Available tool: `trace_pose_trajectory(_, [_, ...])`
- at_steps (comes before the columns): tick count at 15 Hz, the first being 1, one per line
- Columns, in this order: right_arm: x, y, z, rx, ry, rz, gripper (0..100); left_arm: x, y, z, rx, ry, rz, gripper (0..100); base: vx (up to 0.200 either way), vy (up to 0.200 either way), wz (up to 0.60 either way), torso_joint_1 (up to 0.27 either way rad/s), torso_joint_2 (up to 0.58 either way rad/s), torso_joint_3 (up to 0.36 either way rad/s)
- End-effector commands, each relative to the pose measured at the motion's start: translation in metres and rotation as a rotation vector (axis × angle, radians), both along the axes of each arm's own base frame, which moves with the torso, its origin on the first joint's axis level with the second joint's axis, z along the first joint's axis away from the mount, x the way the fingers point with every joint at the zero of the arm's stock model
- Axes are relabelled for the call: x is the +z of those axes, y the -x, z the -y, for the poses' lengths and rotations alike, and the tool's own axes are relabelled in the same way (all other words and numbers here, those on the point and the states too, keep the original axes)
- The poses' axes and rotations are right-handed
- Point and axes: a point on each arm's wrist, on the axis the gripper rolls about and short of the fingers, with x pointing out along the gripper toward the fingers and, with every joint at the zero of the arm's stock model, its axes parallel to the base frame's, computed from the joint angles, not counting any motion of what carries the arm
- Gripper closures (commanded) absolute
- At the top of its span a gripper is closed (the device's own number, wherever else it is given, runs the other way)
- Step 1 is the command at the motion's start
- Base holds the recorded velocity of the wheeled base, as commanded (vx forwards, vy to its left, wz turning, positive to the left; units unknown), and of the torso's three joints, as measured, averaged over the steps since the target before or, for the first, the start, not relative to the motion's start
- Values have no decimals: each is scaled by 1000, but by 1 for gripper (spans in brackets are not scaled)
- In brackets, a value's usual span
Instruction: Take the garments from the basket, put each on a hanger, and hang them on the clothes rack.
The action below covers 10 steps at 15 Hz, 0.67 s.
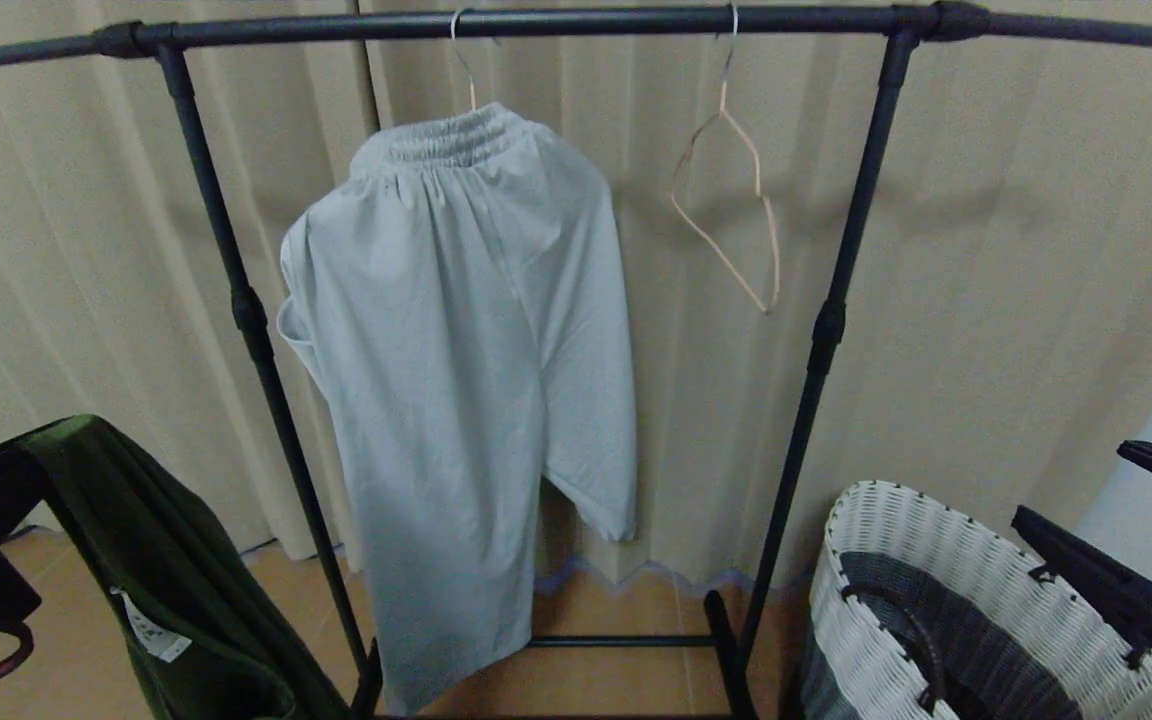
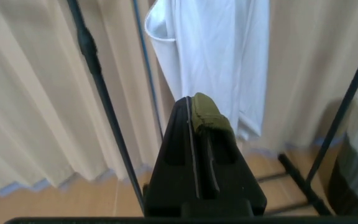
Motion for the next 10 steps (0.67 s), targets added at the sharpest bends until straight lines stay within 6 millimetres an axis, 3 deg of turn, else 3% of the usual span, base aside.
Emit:
trace_pose_trajectory(1, [-1, -1, 0, 0, 0, -6, 0, -1, 0, 0, -2, -1, -3, 100, 0, 0, 0, 100, -535, -315])
trace_pose_trajectory(10, [-1, 0, 0, -1, -2, -7, 0, -1, 0, 0, -2, -1, -5, 100, 0, 0, 0, 160, -481, -311])
